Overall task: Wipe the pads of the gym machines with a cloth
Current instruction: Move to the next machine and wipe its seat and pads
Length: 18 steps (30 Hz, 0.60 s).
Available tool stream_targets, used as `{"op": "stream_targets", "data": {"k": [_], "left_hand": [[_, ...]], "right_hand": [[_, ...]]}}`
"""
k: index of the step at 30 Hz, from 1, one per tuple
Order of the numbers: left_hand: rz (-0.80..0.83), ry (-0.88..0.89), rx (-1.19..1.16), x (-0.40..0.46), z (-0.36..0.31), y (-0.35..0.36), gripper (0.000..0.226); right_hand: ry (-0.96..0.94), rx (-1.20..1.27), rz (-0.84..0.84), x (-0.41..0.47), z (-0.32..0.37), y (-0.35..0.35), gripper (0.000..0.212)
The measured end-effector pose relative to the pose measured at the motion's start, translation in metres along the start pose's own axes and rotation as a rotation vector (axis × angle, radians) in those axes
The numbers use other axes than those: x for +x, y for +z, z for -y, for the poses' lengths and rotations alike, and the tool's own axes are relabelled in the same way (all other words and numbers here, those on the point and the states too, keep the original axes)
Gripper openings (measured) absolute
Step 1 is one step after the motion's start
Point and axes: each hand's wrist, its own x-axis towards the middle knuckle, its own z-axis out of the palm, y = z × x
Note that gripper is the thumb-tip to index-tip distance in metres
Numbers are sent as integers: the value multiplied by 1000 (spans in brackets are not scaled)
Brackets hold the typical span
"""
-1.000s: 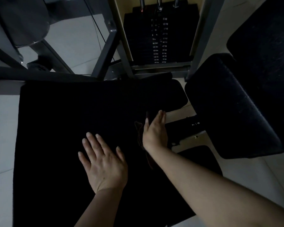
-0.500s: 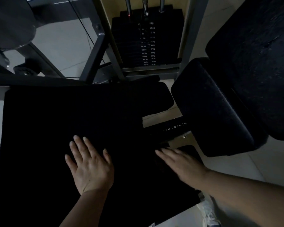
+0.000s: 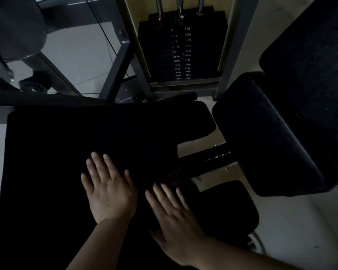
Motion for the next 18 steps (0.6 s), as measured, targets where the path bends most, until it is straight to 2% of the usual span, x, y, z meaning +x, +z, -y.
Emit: {"op": "stream_targets", "data": {"k": [2, 5, 12, 15, 18], "left_hand": [[-3, -6, 3, 0, 1, 1, 66], [-17, -23, 2, 0, -1, 1, 65], [-33, -19, 27, 2, -2, 4, 67], [-18, -37, 52, 2, -3, 3, 67], [-4, -35, 50, 2, -3, 3, 67]], "right_hand": [[113, 47, -10, 31, 5, 2, 74], [153, 27, -96, 66, 3, -4, 71], [358, 47, -119, 142, -24, -26, 68], [378, 113, -146, 123, -11, -21, 70], [319, -51, -125, 57, 1, -5, 78]]}}
